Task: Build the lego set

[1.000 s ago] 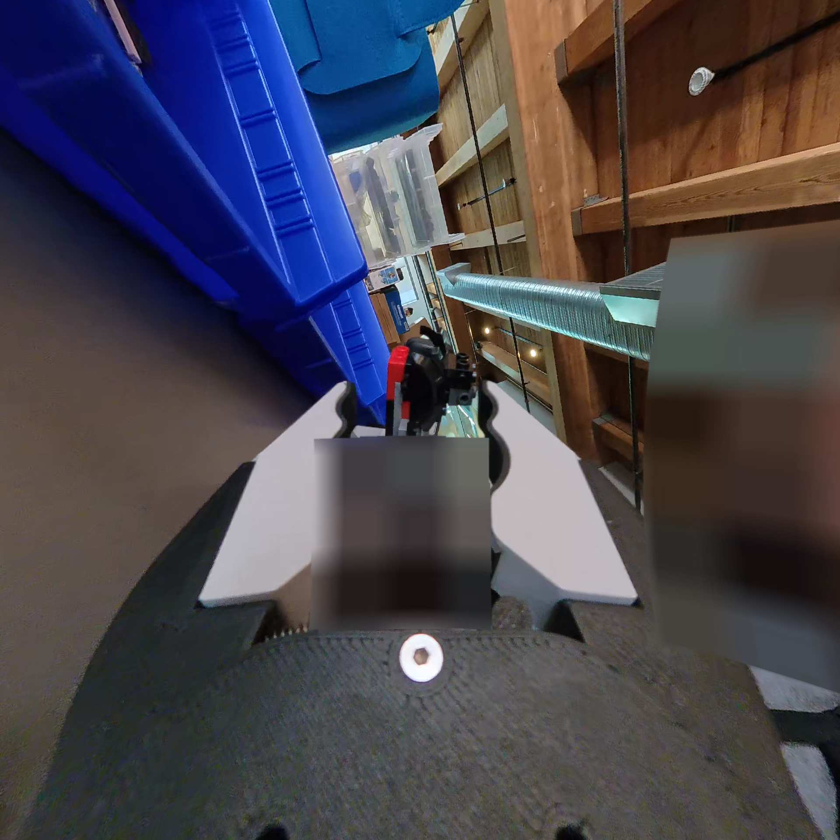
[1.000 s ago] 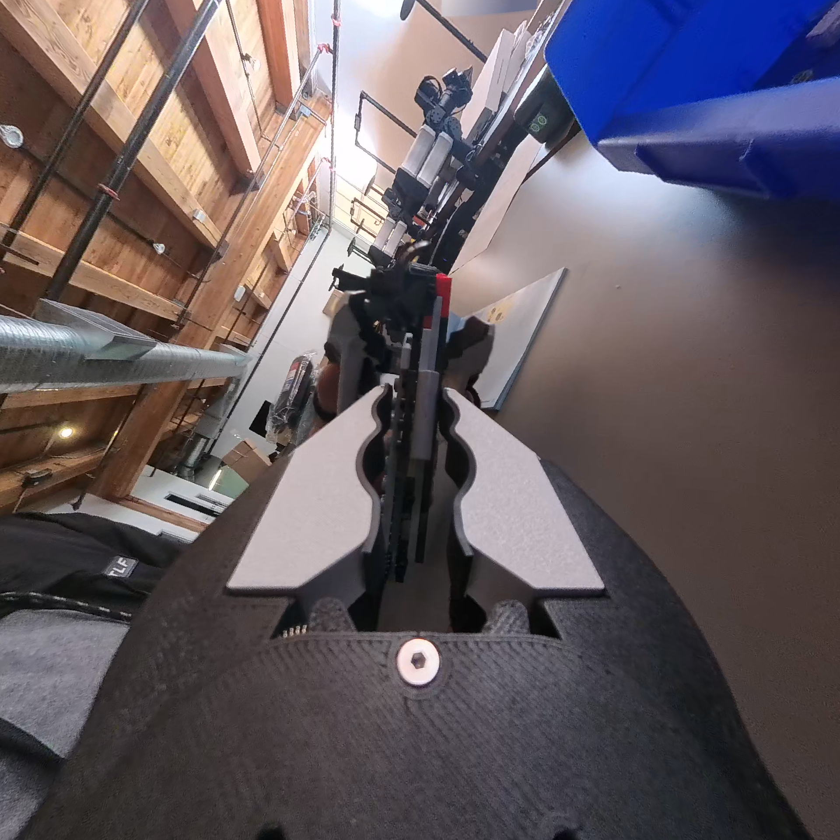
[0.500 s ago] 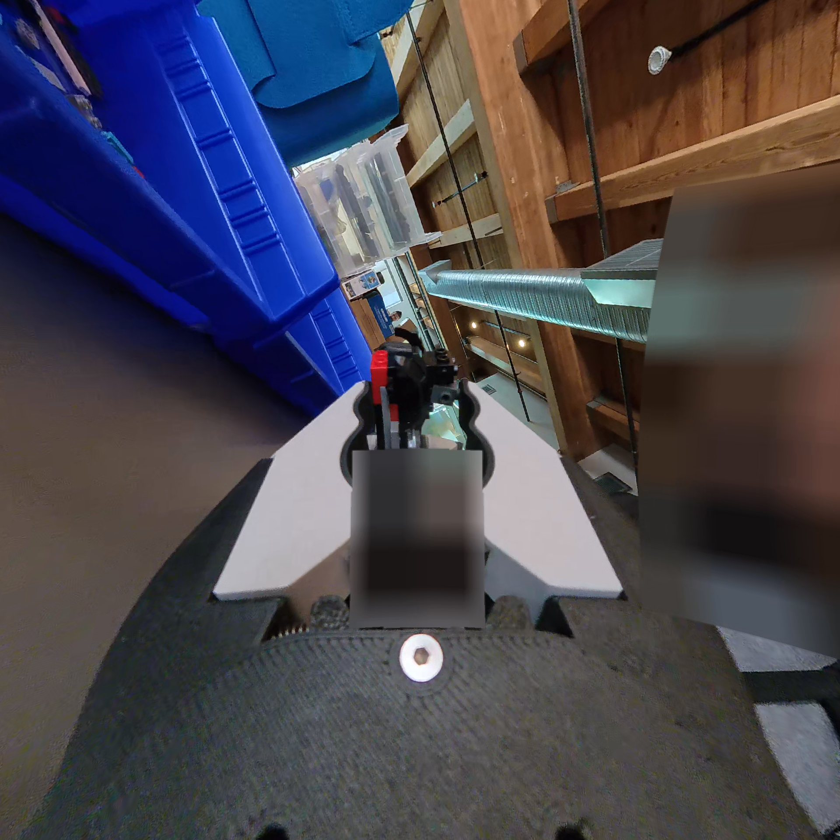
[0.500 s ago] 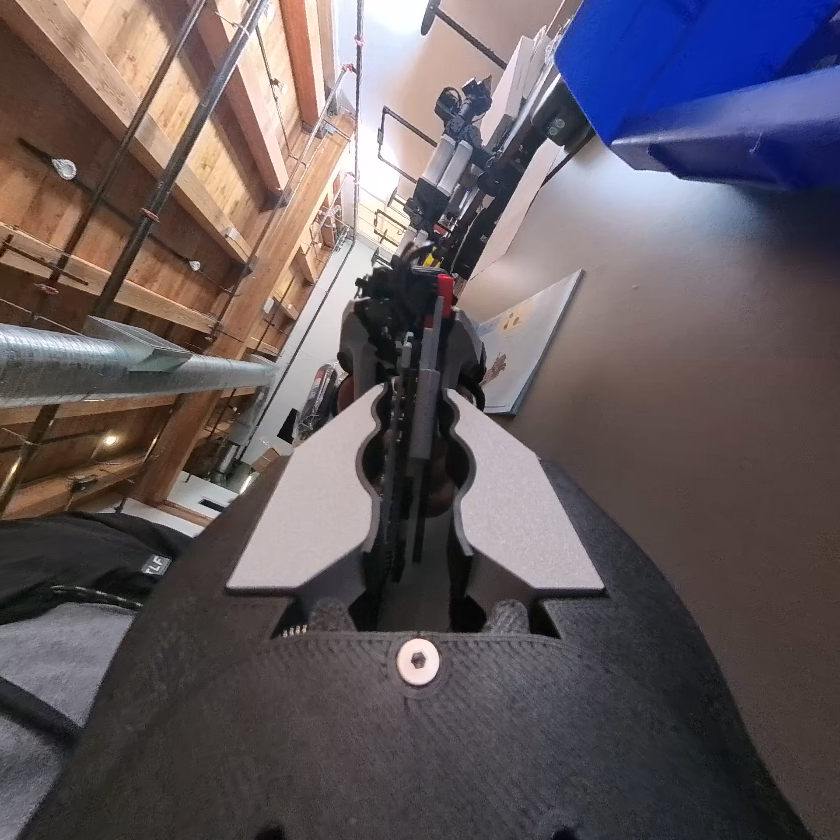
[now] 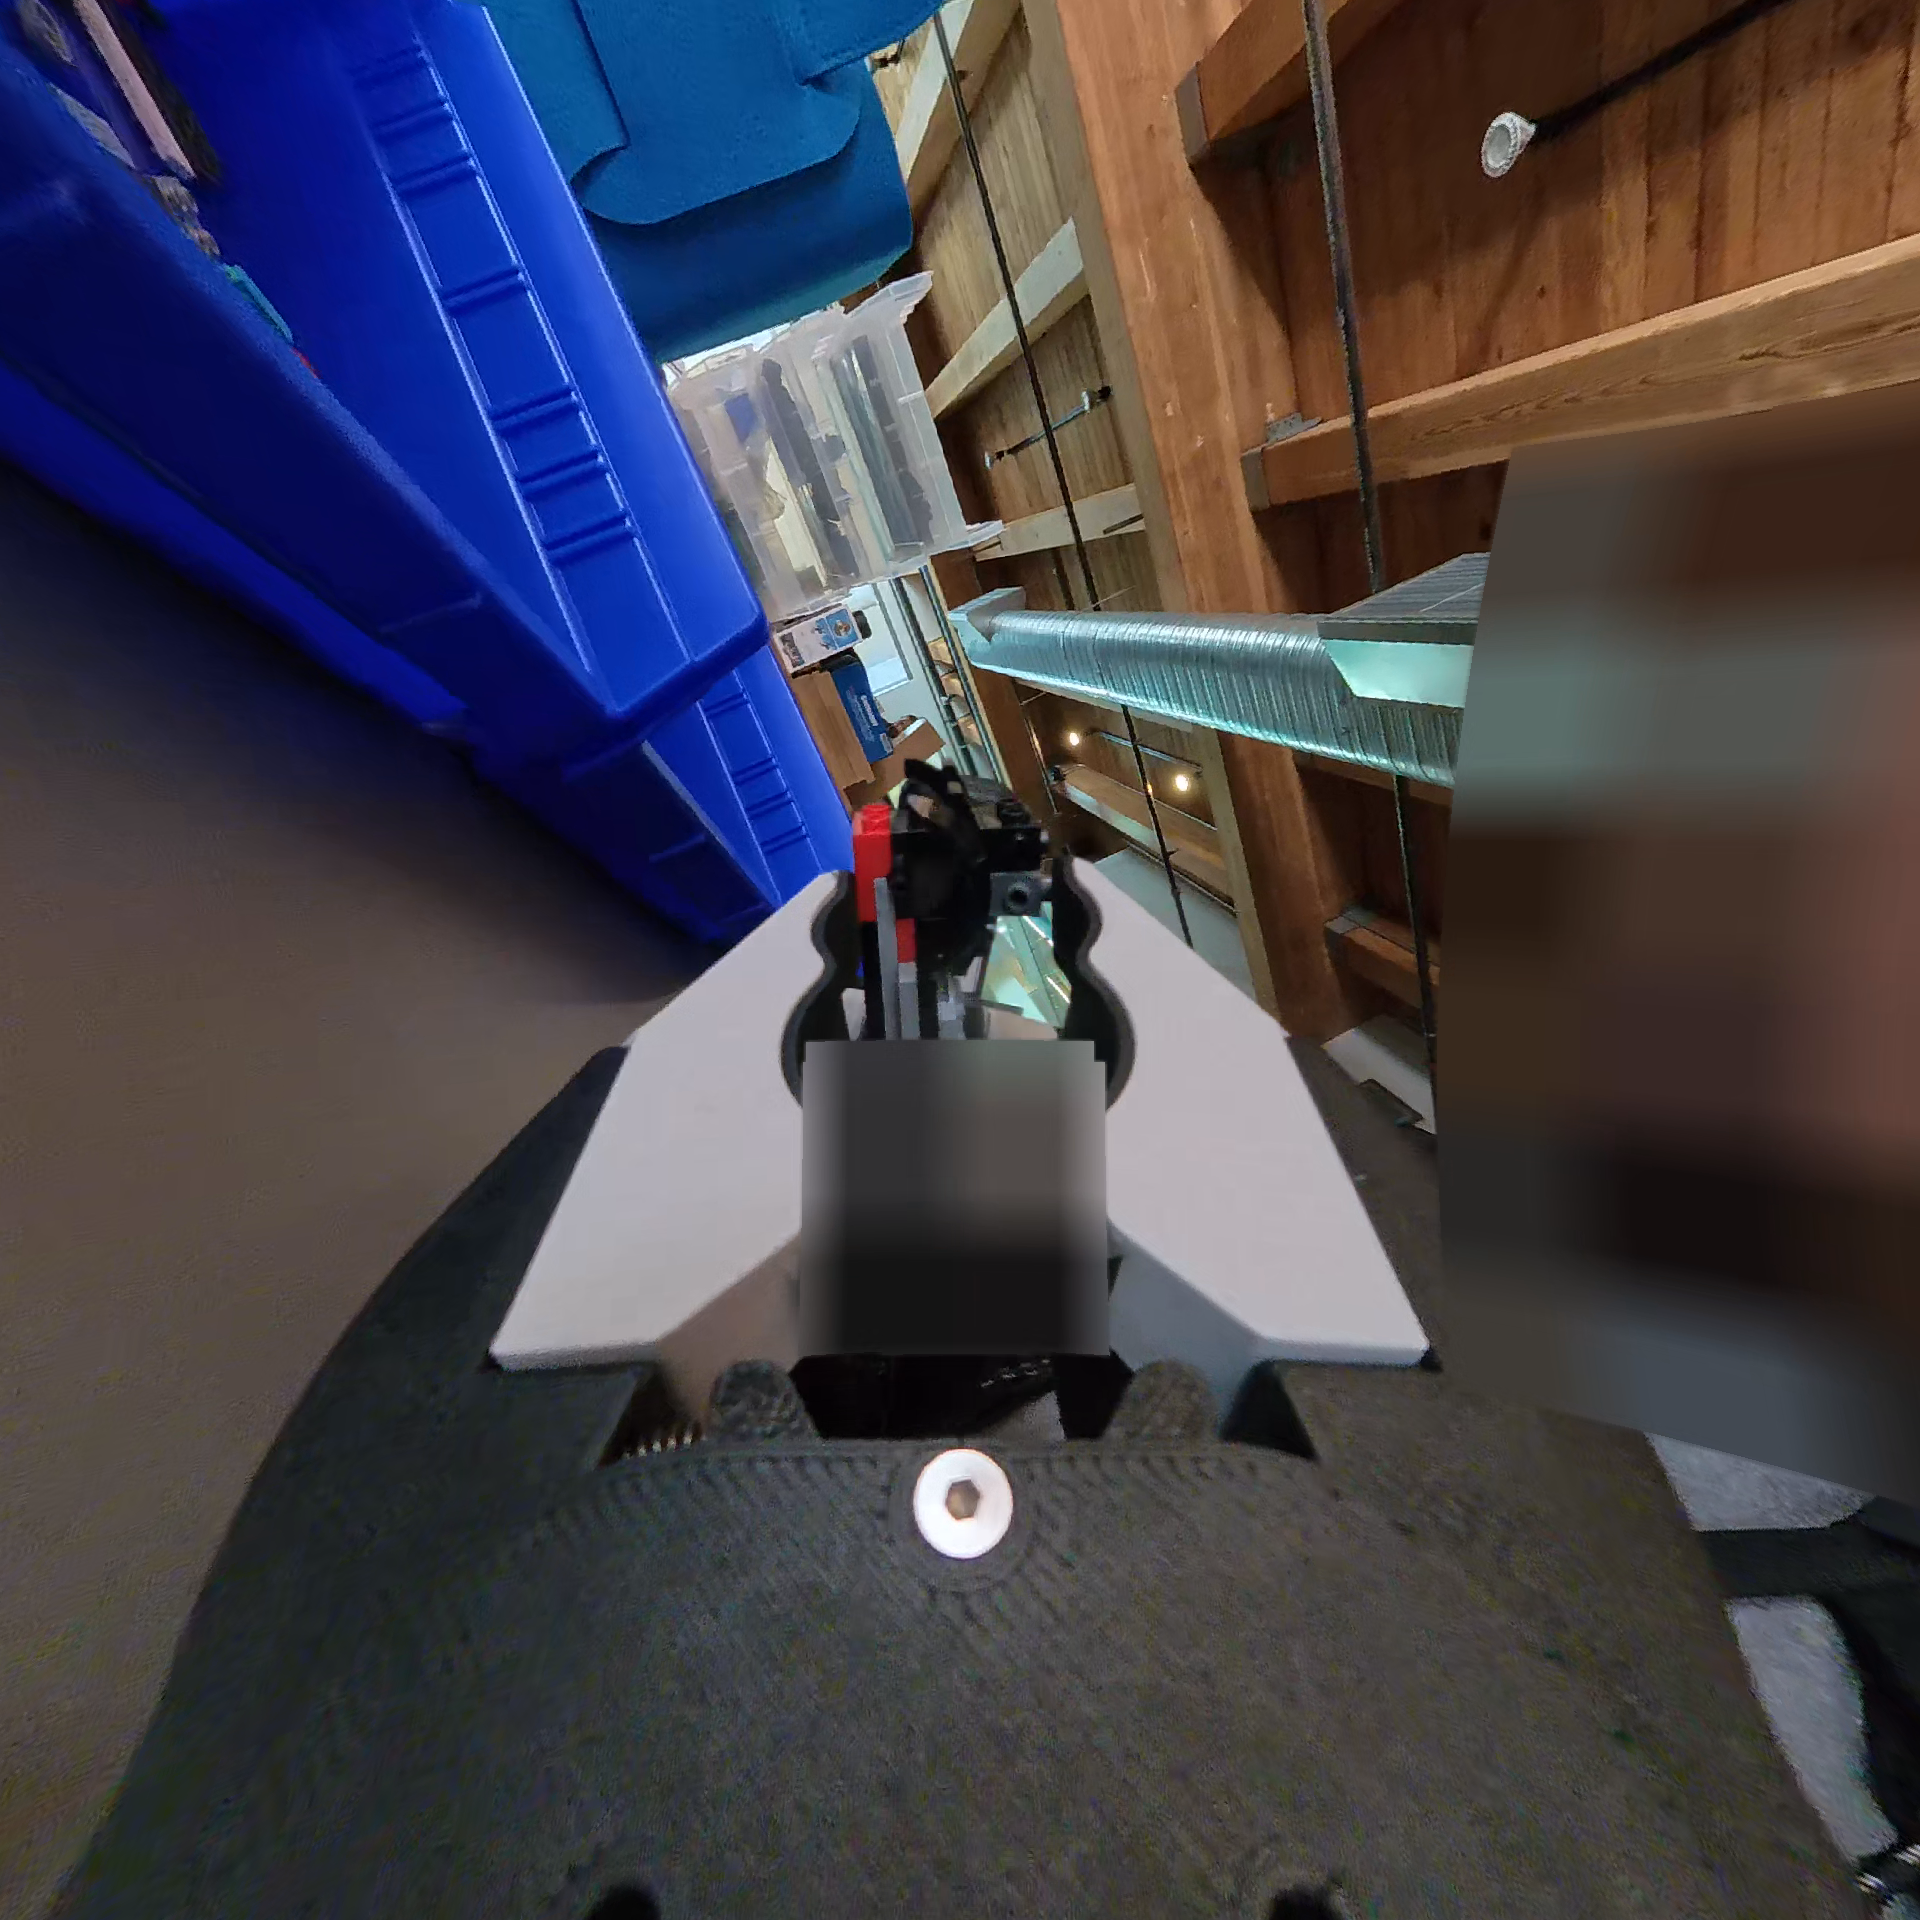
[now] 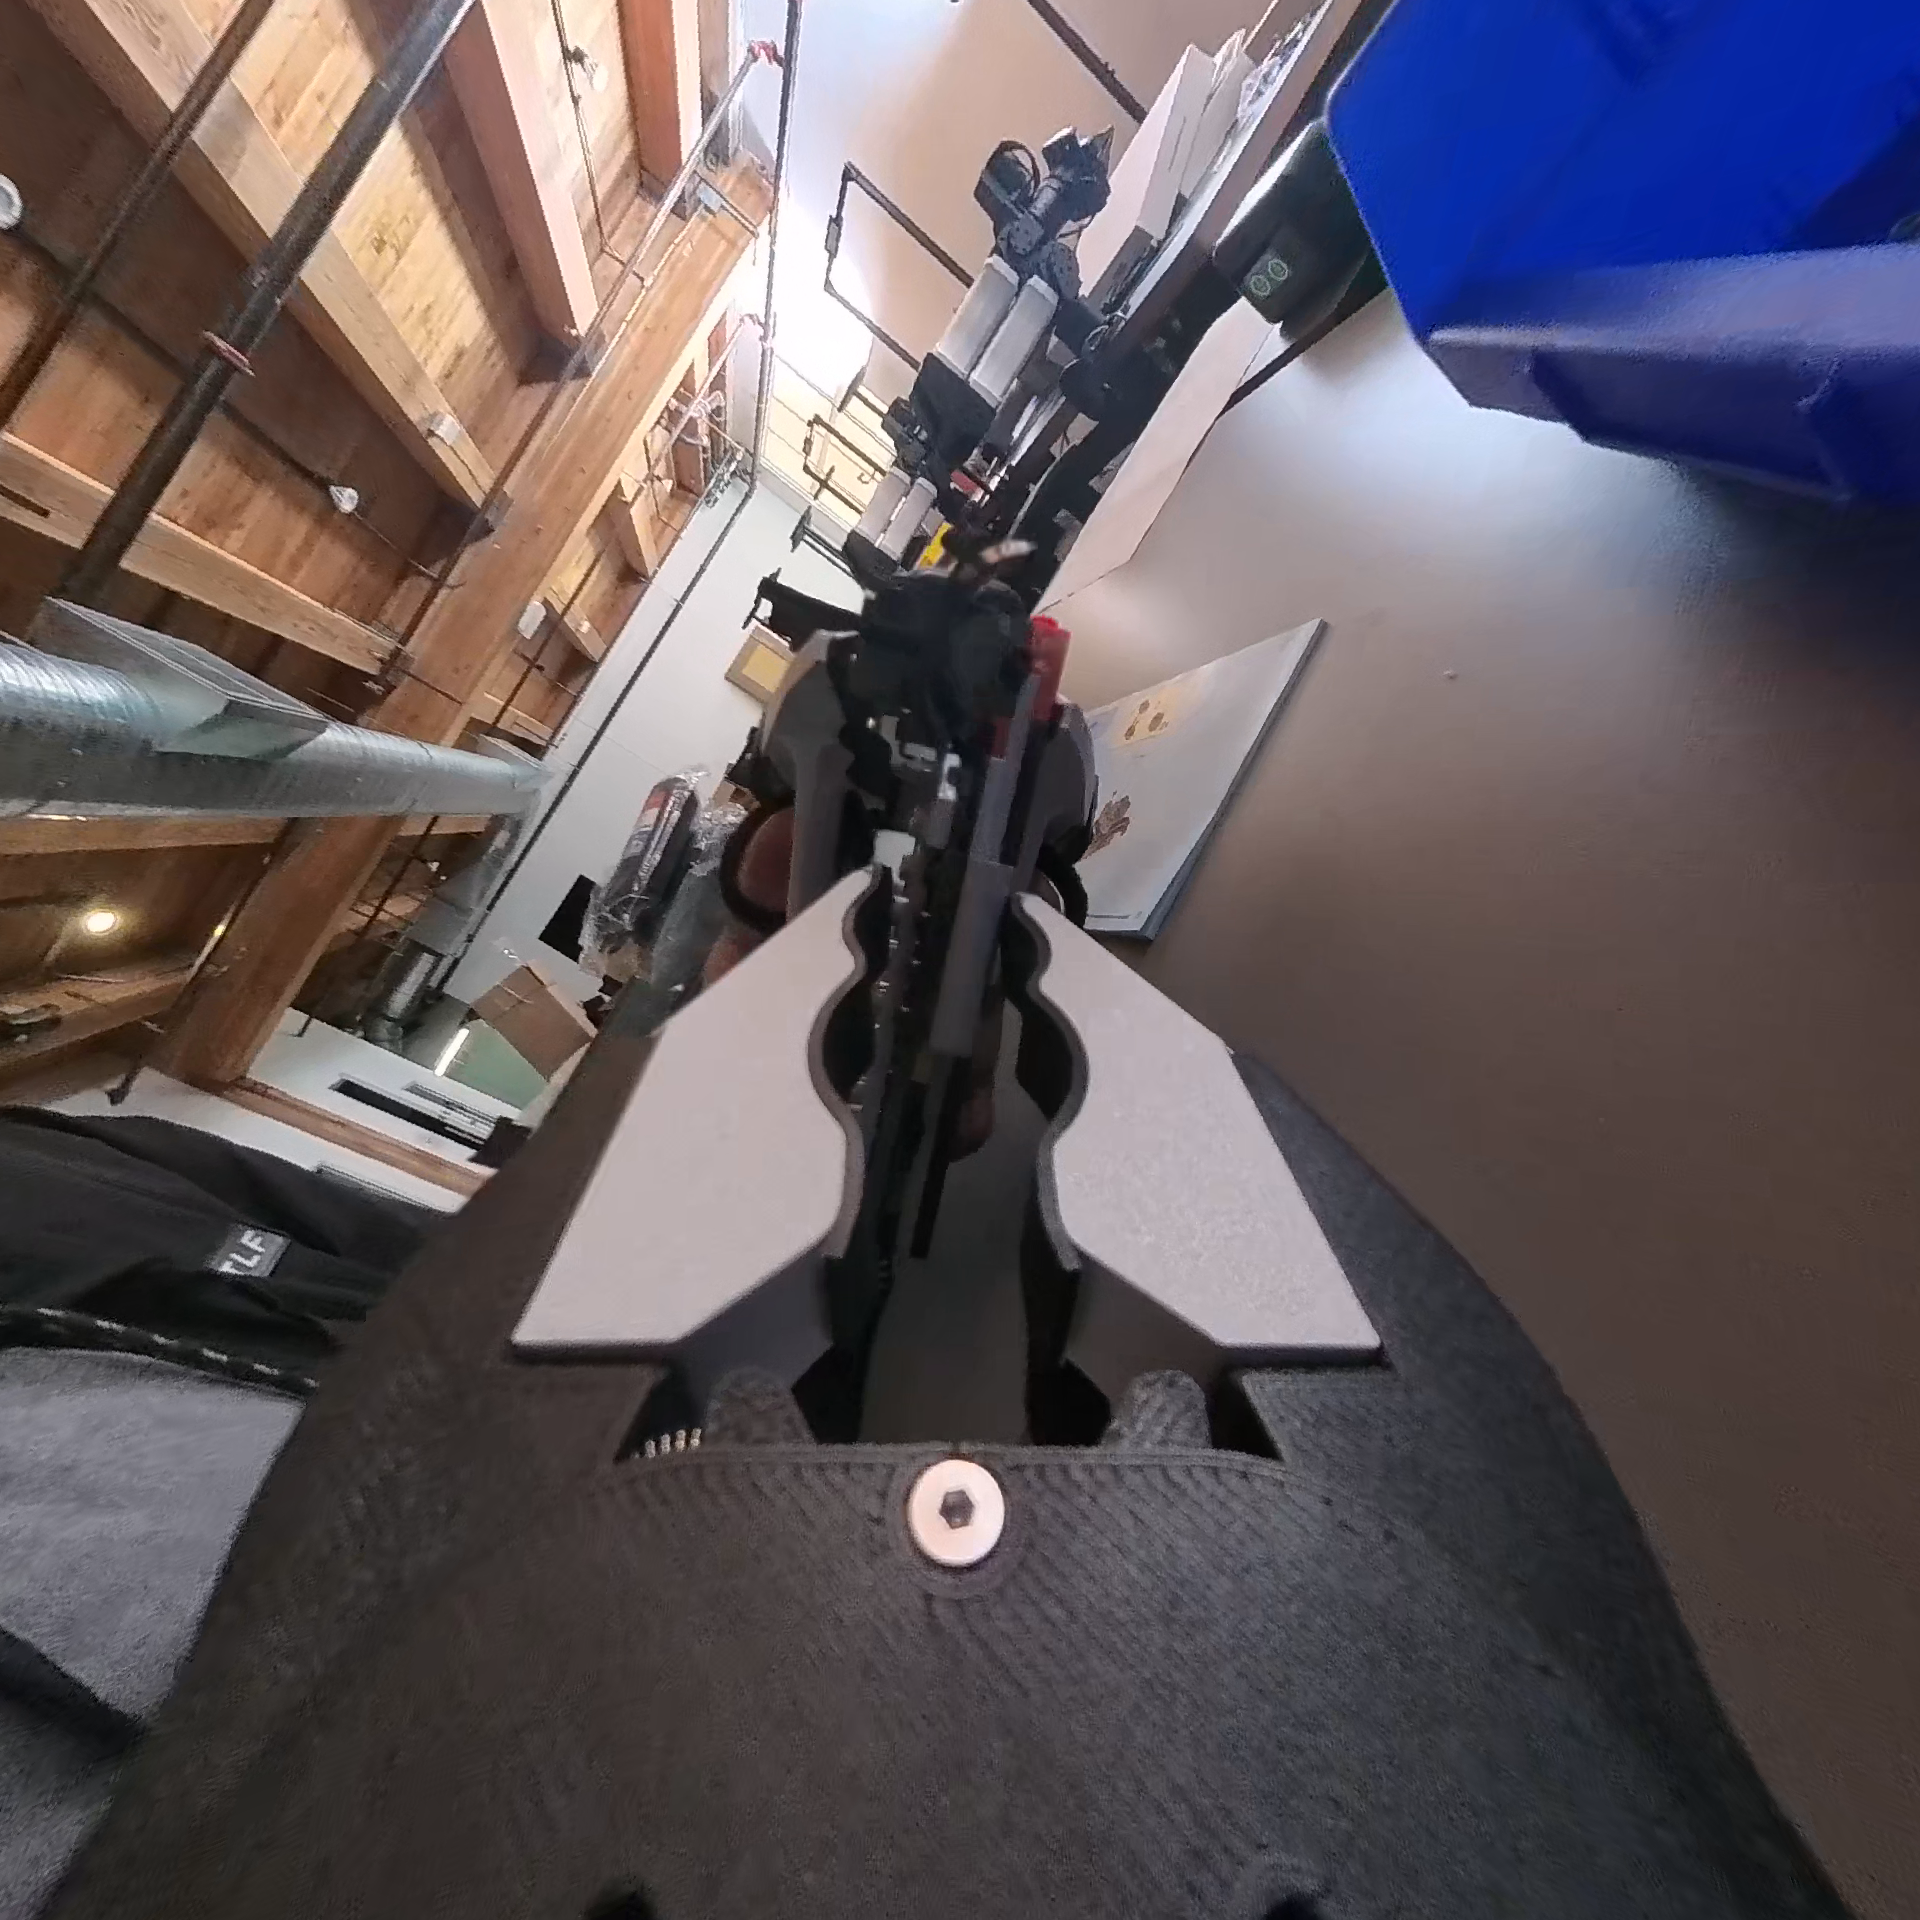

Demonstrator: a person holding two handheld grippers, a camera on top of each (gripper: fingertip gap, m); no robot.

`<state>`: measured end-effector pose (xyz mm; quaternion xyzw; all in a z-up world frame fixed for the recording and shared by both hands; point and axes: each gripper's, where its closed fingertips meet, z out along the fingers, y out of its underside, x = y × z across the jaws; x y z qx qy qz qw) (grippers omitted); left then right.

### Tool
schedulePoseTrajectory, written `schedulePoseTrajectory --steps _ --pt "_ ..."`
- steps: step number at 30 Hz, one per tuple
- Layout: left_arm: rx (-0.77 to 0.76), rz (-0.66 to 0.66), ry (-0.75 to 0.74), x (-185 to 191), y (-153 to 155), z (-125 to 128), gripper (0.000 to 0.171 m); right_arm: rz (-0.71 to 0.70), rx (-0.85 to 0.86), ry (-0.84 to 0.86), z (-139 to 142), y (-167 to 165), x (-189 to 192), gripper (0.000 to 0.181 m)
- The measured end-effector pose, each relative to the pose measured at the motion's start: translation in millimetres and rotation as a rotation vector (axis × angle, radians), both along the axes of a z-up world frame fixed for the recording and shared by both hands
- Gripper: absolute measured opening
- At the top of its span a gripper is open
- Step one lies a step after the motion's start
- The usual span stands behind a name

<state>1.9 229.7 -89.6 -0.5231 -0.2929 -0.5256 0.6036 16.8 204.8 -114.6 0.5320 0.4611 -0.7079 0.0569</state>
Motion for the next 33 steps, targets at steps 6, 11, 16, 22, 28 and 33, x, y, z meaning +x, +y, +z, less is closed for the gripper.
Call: schedulePoseTrajectory --steps 6,11,16,22,28,33 --pt "-0.057 -0.001 0.033 1 0 -5 0.037 0.004 0.057 -0.010 -5 -5 -1 0.024" --pt "-0.099 -0.005 0.061 1 -1 -10 0.038 -0.003 0.120 -0.042 -14 -4 -3 0.022" --pt "-0.073 -0.001 0.055 -1 -2 -8 0.037 0.008 0.068 -0.051 -12 -5 -3 0.022" --pt "-0.049 -0.010 0.061 1 -2 -5 0.037 0.023 0.008 -0.052 -9 -6 -2 0.022" --pt "-0.032 -0.019 0.054 1 -2 -4 0.036 0.030 0.028 -0.039 -8 -8 -1 0.023" --pt "-0.044 -0.018 0.042 1 -3 -6 0.036 0.031 0.063 -0.038 -10 -10 -1 0.023"
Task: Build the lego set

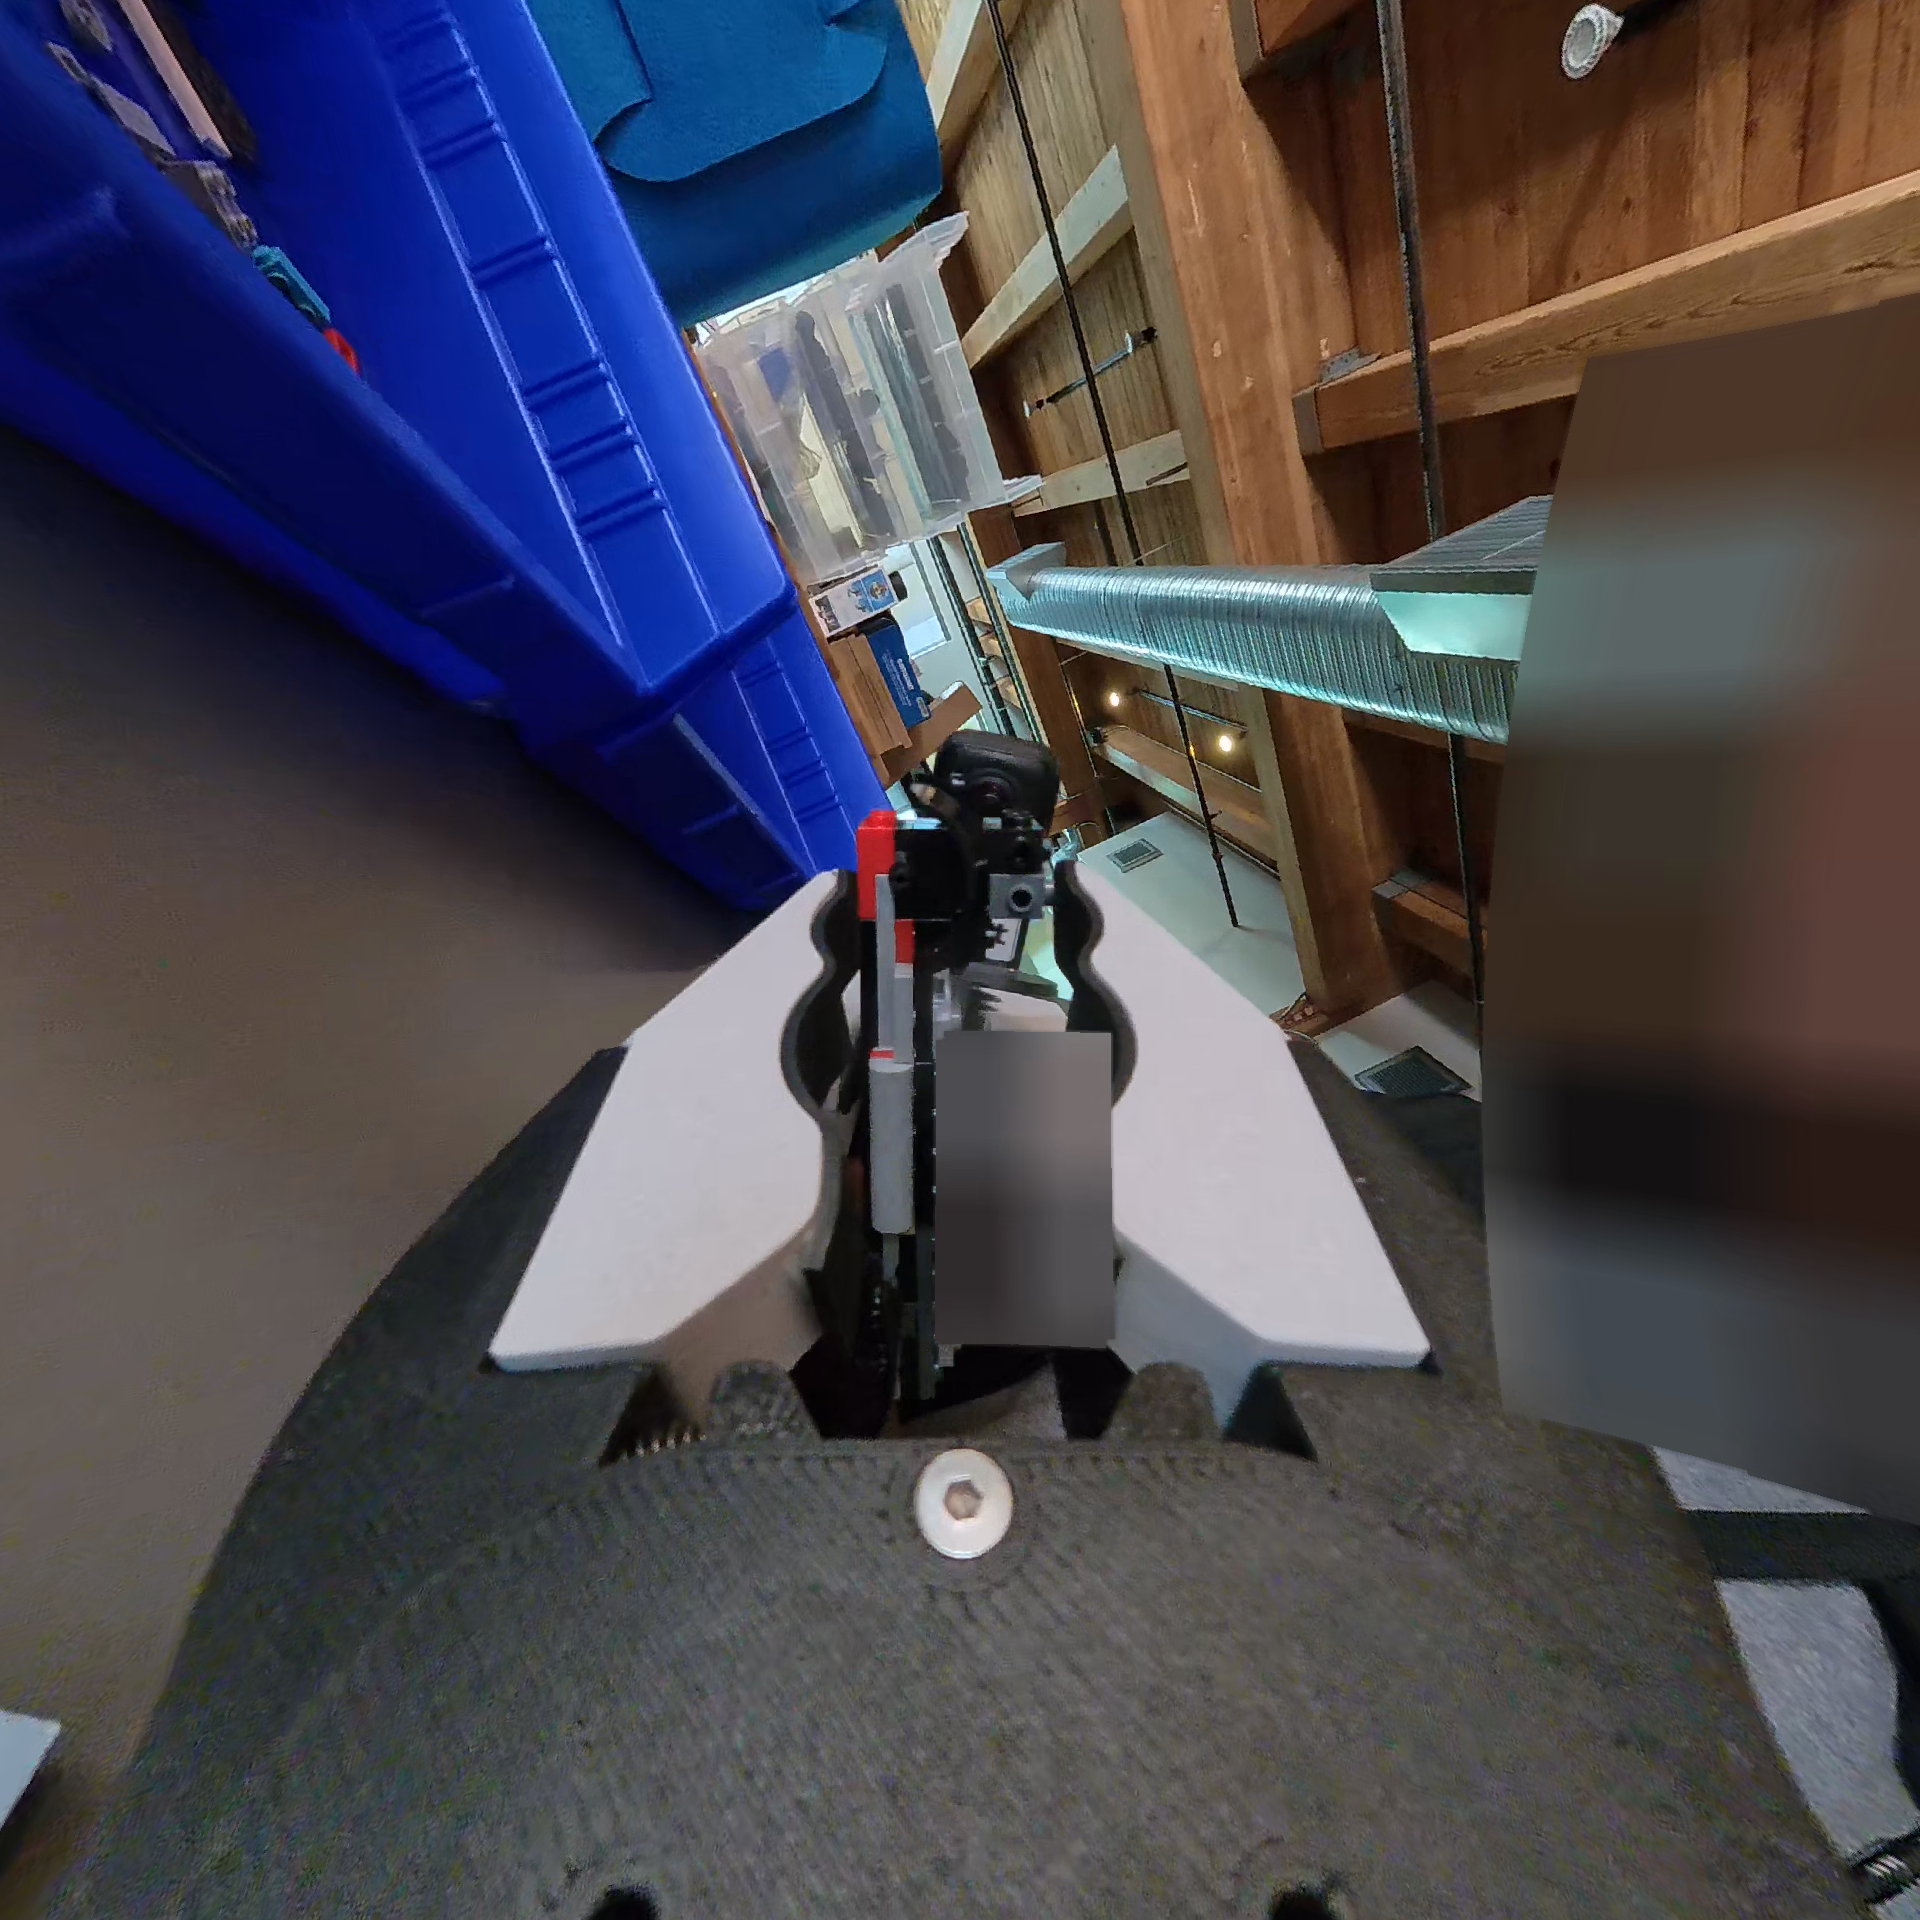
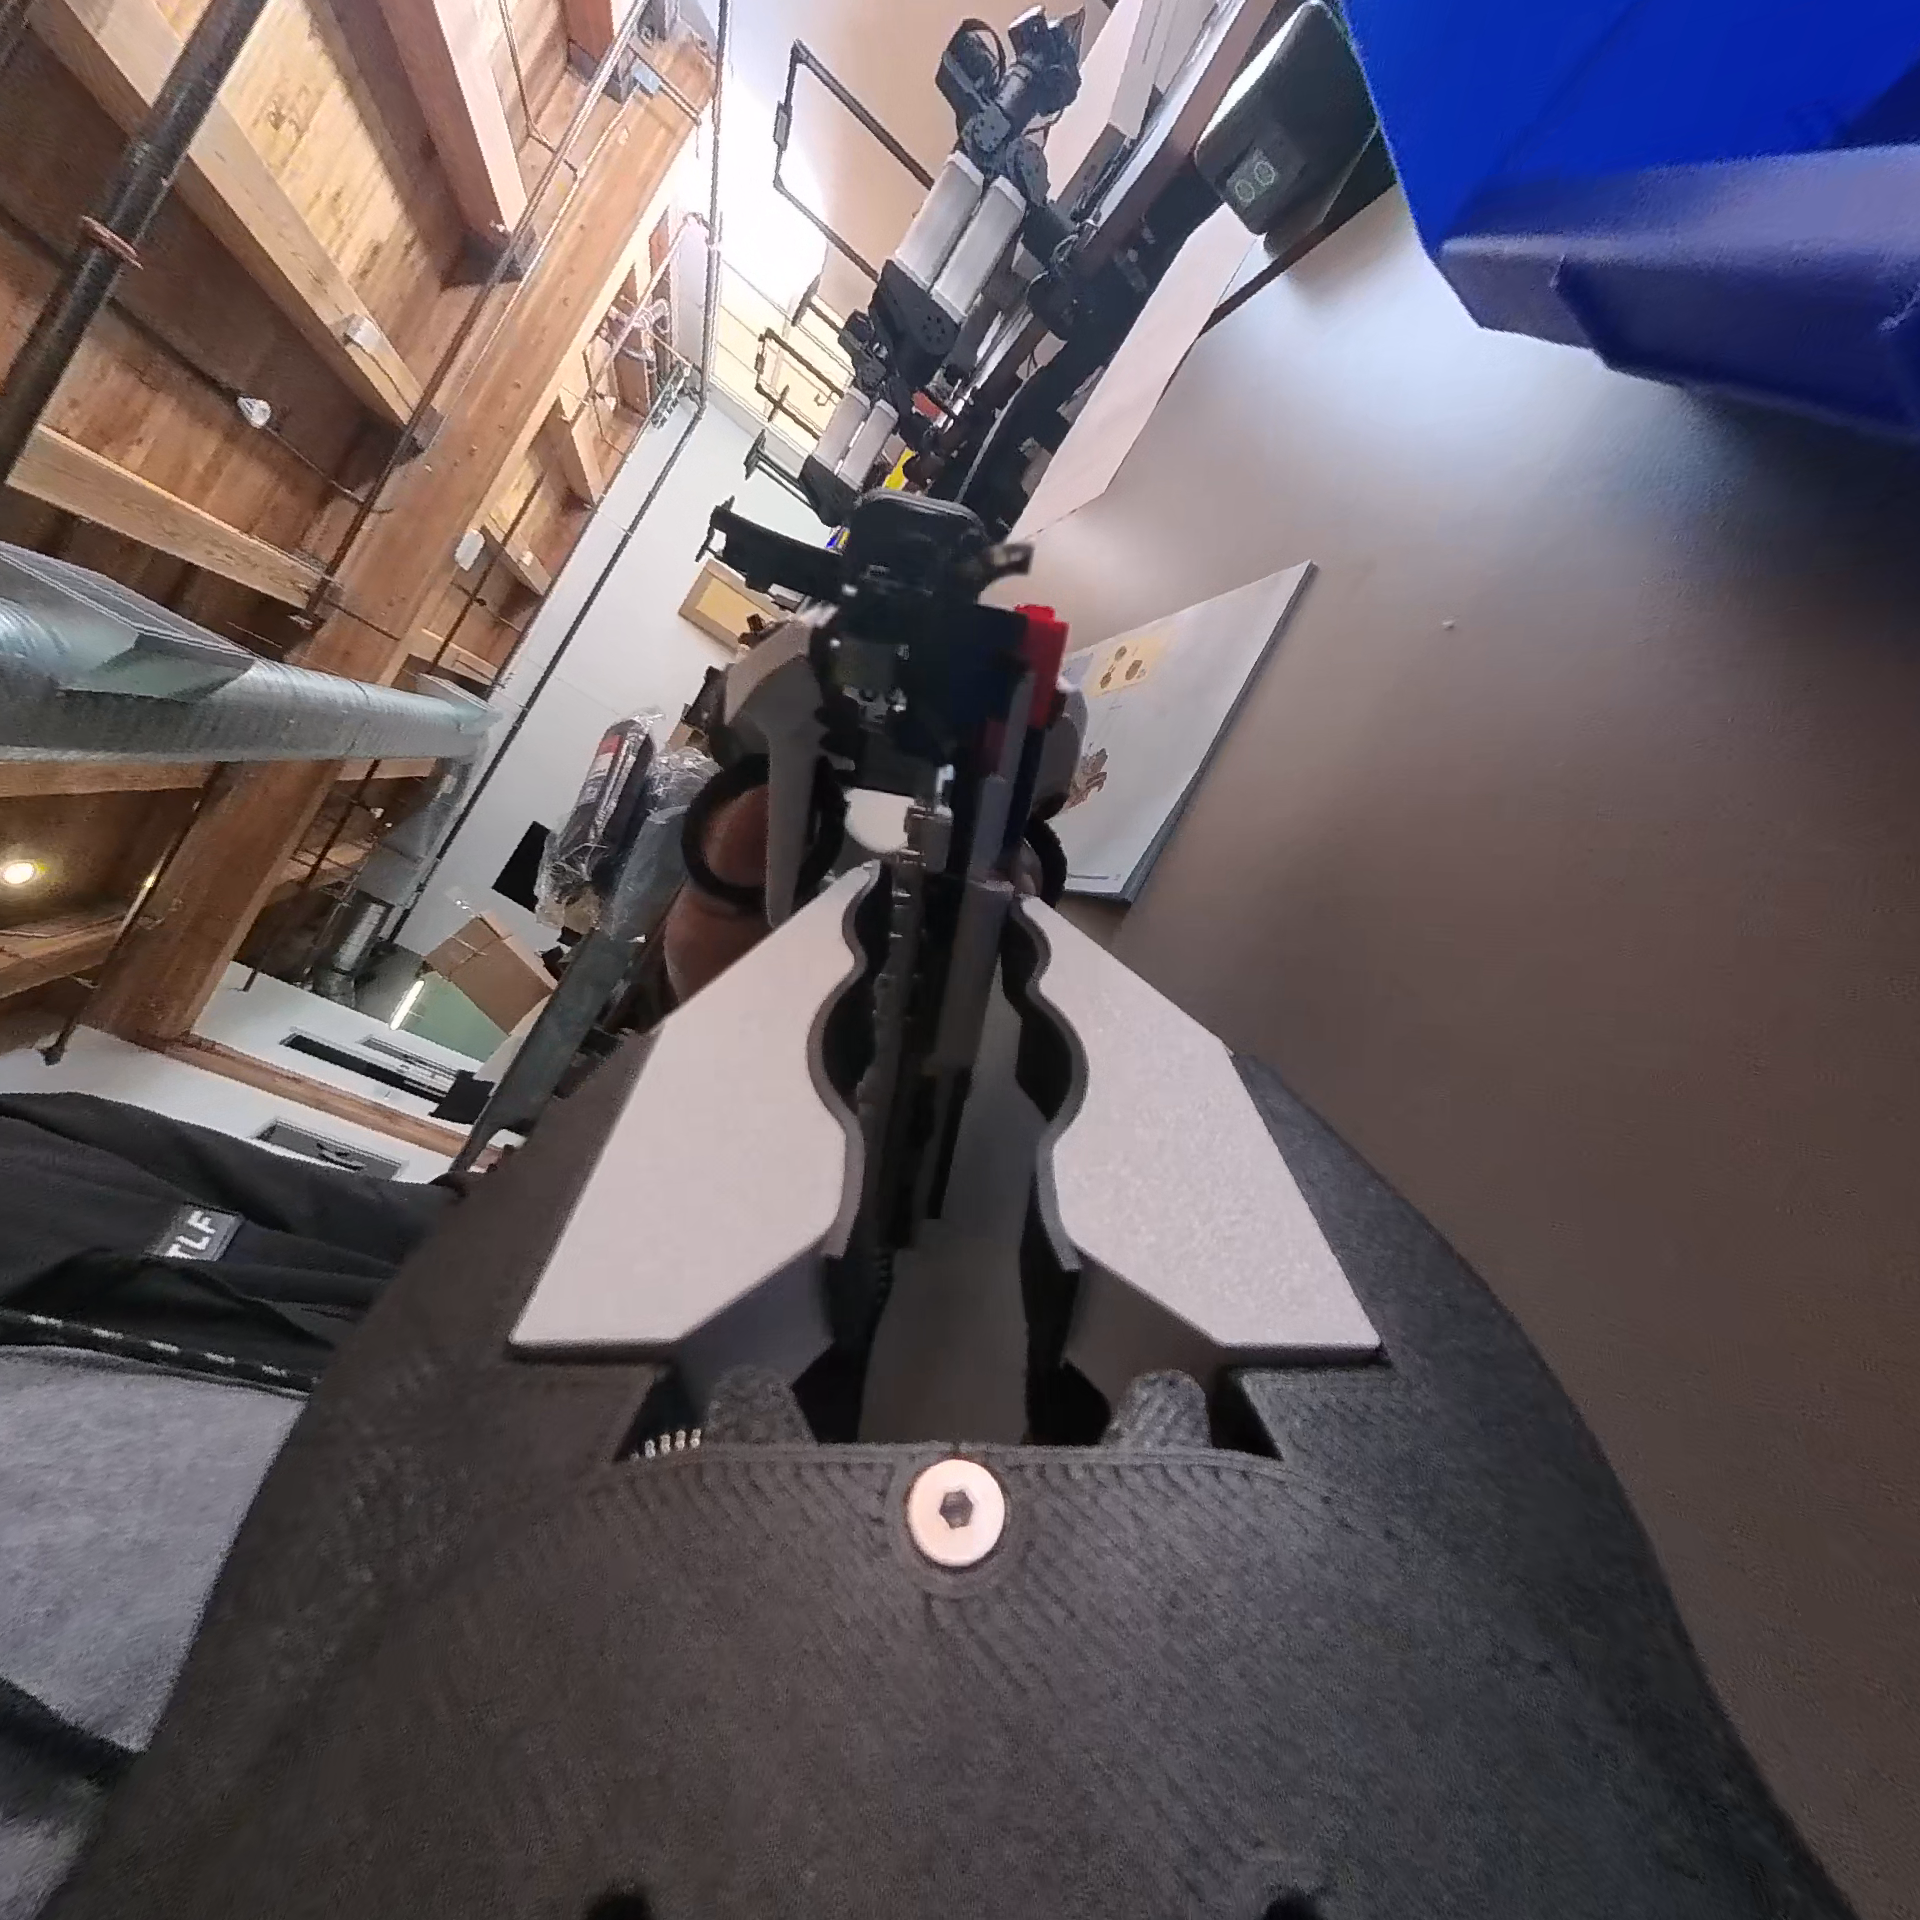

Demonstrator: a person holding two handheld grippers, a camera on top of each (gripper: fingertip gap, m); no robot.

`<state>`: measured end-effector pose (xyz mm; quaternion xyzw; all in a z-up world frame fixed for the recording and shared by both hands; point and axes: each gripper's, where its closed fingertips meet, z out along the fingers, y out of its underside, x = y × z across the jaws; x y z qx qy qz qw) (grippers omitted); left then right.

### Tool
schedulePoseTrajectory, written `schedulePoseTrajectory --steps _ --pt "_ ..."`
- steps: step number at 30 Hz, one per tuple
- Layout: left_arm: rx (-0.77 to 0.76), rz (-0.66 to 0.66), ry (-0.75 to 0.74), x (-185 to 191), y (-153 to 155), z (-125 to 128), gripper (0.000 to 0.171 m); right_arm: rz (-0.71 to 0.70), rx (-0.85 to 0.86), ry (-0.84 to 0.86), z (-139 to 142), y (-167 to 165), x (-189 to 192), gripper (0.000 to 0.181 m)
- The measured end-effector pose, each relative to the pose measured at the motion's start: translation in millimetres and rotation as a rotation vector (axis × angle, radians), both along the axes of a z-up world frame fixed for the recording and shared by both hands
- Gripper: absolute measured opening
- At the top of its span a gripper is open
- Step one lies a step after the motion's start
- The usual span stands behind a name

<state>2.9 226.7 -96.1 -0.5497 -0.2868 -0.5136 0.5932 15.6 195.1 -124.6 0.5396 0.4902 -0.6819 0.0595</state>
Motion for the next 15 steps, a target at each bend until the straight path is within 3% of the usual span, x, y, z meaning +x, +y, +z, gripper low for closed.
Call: schedulePoseTrajectory --steps 15 --pt "-0.056 0.012 0.004 -1.0 -0.9 -8.8 0.037 -0.001 0.065 -0.004 -5.9 -2.9 -1.0 0.025"
